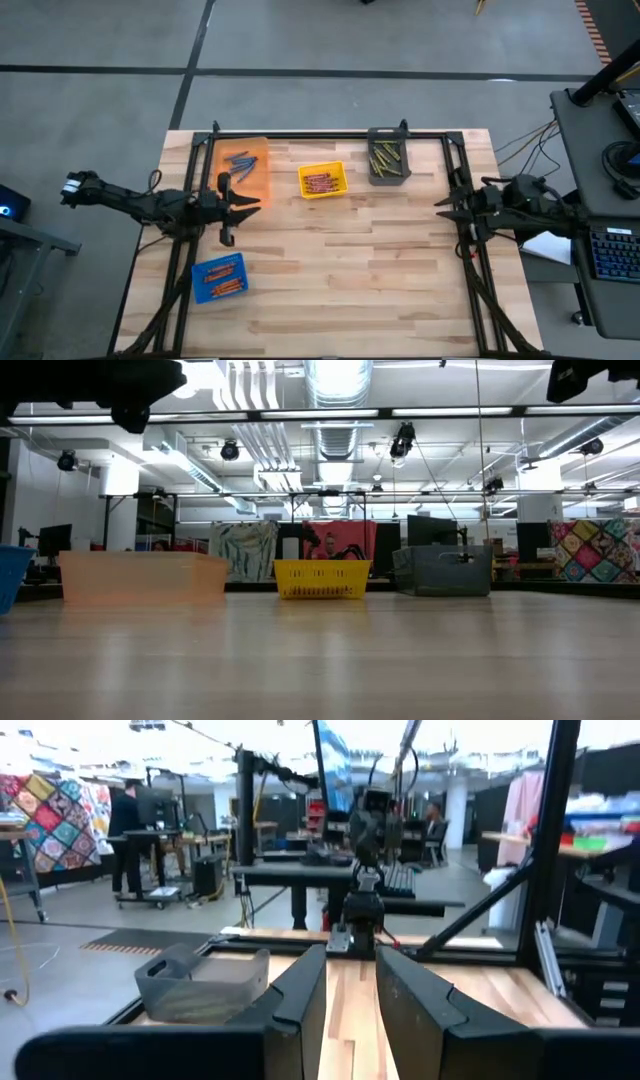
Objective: Sort crayons
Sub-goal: Return to Home Position
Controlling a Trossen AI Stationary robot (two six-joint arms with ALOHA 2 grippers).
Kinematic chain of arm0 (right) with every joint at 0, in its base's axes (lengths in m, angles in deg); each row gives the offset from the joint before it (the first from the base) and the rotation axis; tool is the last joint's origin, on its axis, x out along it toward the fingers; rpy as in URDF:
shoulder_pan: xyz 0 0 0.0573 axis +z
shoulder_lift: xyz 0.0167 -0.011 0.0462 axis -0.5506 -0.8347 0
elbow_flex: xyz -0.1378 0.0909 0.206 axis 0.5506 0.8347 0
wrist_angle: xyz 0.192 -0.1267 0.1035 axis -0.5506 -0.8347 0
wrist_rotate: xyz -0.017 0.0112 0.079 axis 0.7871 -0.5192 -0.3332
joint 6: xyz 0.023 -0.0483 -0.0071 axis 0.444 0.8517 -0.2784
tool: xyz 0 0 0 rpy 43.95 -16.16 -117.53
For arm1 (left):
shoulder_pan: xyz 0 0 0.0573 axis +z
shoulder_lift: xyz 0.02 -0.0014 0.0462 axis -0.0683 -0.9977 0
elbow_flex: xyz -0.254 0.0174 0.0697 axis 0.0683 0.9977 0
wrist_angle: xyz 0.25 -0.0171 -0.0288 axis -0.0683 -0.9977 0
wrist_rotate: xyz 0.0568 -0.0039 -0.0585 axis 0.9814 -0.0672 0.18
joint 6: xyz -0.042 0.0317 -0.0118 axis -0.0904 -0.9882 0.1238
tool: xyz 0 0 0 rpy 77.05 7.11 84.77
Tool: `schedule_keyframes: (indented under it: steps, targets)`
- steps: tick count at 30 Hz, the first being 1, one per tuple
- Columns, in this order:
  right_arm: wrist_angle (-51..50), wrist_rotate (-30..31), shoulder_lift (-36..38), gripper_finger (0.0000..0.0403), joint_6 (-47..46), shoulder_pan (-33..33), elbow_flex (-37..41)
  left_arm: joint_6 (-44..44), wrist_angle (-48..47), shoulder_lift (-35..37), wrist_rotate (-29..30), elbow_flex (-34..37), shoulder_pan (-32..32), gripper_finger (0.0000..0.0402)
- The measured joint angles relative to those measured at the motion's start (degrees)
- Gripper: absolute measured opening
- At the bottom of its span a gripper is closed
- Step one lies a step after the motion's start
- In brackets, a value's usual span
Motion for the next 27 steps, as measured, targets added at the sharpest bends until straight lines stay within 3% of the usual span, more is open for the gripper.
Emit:
schedule_keyframes:
  steps: [8,18,27]
  targets:
    - [8.6,-1.5,1.1,0.0084,1.3,0.0,7.4,0.0,-1.5,11.1,0.0,5.1,0.0,0.0074]
    - [10.8,-1.9,1.5,0.0074,1.7,0.0,12.0,1.2,-15.8,28.3,0.2,5.9,0.0,0.0074]
    - [18.6,-5.1,1.4,0.0061,3.3,0.0,16.6,3.6,-10.0,29.1,-1.4,14.6,0.1,0.0074]
